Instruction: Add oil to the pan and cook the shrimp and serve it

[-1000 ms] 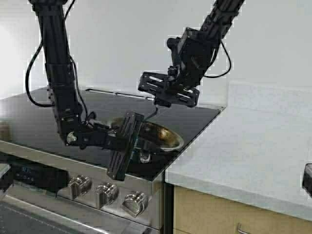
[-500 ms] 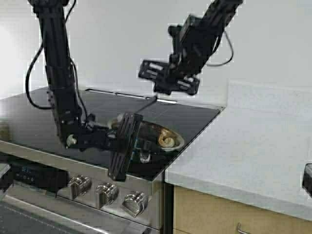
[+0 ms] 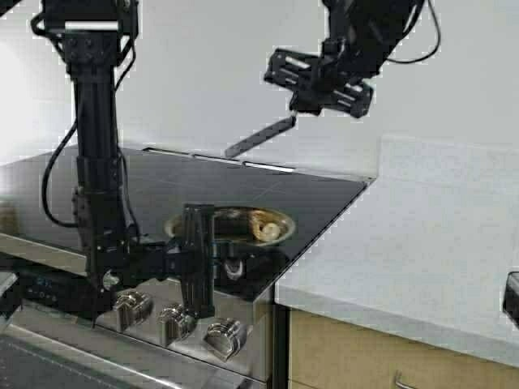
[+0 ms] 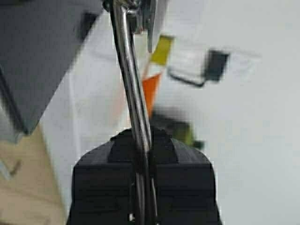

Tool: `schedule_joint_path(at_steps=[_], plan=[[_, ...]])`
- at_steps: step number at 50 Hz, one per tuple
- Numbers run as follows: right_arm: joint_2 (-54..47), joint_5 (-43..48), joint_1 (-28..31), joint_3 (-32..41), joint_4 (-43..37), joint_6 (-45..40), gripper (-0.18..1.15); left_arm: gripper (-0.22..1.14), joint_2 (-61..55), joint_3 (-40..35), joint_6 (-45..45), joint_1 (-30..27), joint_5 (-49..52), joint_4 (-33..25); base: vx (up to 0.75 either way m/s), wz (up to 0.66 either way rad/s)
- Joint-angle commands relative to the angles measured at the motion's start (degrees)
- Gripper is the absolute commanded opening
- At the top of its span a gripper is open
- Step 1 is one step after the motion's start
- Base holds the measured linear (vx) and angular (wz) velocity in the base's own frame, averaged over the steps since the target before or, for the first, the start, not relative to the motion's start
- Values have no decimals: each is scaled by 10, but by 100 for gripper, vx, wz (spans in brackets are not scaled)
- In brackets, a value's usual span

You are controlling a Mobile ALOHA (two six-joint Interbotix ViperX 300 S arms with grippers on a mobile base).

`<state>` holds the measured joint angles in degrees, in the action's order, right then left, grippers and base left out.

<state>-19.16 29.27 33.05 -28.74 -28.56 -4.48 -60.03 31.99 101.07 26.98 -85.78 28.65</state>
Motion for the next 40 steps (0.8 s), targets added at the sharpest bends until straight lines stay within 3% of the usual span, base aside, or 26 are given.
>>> schedule_joint_path(at_steps=[1,11,26,40], plan=[[38,16,-3,-14,0,-1,7,3,14,-11,4,-28,-17,1,0,0],[50,22,-2,-46,-7,-5,7,3,7,-41,15,-68,-17,58,0,0],[74,40,-3,-79,-26,-5,7,3,-24,-87,37,-80,-17,113,0,0],[76,40,-3,-78,-25,-6,7,3,-29,-76,39,-79,-16,116,0,0]])
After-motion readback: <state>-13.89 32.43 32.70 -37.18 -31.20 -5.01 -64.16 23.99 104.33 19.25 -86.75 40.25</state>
